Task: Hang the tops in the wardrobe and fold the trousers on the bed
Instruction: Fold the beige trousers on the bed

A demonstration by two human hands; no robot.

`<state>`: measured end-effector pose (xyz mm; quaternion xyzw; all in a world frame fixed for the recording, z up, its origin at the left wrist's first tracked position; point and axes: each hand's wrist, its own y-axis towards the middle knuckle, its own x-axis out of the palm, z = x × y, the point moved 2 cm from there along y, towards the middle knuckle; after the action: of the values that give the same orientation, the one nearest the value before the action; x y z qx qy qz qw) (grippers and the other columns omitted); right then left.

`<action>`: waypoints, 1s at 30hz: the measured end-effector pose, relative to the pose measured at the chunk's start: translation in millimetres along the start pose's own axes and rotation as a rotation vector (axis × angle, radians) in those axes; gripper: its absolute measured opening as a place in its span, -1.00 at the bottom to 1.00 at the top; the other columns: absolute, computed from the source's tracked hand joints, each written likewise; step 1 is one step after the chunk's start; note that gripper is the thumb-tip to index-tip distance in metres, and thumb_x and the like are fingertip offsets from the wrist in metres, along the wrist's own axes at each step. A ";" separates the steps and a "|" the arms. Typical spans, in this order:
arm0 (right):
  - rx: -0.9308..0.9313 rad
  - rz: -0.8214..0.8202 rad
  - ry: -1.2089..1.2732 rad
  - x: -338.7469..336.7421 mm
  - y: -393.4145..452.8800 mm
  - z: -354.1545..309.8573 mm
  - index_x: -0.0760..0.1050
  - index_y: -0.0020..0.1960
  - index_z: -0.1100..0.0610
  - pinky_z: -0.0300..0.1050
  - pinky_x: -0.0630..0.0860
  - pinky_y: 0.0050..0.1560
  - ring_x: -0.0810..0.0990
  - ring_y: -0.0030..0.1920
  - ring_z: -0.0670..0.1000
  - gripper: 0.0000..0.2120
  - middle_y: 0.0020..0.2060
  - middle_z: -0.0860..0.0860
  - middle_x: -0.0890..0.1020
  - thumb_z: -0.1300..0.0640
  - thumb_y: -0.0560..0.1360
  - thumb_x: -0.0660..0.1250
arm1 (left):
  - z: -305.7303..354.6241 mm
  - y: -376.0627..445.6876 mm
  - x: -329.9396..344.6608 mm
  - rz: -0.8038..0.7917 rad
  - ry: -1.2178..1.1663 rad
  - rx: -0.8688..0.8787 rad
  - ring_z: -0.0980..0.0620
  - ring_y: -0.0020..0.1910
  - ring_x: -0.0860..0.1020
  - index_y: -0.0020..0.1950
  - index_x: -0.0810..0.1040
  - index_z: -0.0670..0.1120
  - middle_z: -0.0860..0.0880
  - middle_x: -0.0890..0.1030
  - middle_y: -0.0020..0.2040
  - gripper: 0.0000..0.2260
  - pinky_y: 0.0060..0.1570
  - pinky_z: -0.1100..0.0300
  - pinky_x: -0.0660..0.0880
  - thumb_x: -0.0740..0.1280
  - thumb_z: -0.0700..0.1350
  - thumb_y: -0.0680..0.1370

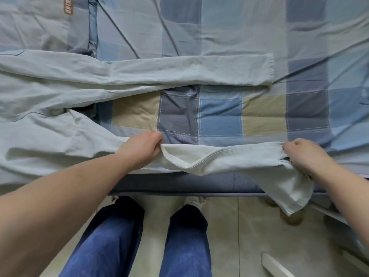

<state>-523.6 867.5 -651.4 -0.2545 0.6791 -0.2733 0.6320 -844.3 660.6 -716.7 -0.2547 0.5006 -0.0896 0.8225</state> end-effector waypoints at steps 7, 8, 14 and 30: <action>0.104 0.028 0.171 11.4 -20.0 39.5 0.34 -0.32 0.19 -0.07 0.30 -0.11 0.40 -0.15 0.15 -0.71 -0.18 0.24 0.45 0.17 0.57 0.12 | 23.1 -11.3 -1.1 -0.220 0.404 0.528 -0.06 0.09 0.46 0.13 0.51 -0.03 -0.01 0.50 0.11 -0.51 0.07 0.11 0.33 0.16 0.34 0.50; 0.119 0.022 0.163 14.3 -22.8 45.9 0.36 -0.30 0.21 -0.06 0.30 -0.11 0.41 -0.14 0.16 -0.72 -0.16 0.24 0.46 0.17 0.57 0.11 | 28.1 -12.1 2.4 -0.227 0.406 0.560 -0.07 0.09 0.48 0.07 0.52 -0.04 -0.02 0.53 0.09 -0.59 0.05 0.10 0.34 0.18 0.27 0.54; 0.163 0.005 0.026 13.2 -16.9 75.3 0.41 -0.24 0.22 -0.05 0.27 -0.26 0.41 -0.18 0.16 -0.73 -0.26 0.17 0.46 0.13 0.56 0.09 | 35.9 26.1 -19.5 0.088 0.110 0.203 -0.16 -0.05 0.56 0.01 0.54 -0.09 -0.09 0.62 -0.06 -0.79 -0.29 0.12 0.24 0.23 0.03 0.59; -0.136 0.335 0.215 29.2 130.3 5.7 0.43 0.24 0.12 -0.02 0.36 0.01 0.47 0.16 0.21 -0.68 0.23 0.17 0.45 0.05 0.53 0.24 | 35.5 155.2 4.7 0.380 0.079 -0.095 -0.25 0.20 0.43 0.23 0.54 -0.08 -0.17 0.50 0.22 -0.70 0.15 -0.08 0.34 0.38 -0.13 0.49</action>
<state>-520.0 940.9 -763.0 -0.1495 0.7923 -0.1433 0.5740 -828.0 803.0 -786.2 -0.1903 0.5754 0.0809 0.7913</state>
